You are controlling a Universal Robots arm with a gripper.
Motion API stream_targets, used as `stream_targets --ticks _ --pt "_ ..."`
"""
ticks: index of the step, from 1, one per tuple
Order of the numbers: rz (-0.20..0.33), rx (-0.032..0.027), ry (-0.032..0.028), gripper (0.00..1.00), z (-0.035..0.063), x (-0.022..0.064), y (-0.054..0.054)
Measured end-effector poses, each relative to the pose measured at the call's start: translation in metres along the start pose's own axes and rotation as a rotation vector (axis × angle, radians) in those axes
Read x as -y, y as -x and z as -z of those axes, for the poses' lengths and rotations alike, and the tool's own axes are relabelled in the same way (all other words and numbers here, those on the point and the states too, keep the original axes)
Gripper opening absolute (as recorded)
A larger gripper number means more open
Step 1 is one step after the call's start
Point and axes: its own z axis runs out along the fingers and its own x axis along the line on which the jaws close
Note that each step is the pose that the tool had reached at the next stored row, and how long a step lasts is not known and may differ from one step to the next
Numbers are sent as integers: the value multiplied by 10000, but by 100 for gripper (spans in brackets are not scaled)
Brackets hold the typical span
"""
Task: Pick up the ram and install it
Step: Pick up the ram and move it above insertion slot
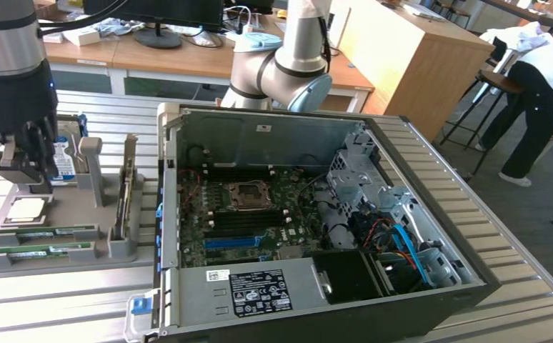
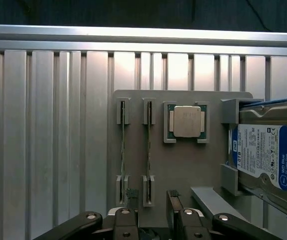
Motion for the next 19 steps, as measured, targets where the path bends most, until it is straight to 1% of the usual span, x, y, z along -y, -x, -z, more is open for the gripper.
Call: stream_targets --ticks 3,8,16,19 --pt "-1 0 0 36 -23 0 -1" --pt "-2 1 -1 36 -28 -1 -1" --pt "-28 1 -1 36 -44 -50 -2" --pt "-27 0 -2 36 -44 -51 -2"
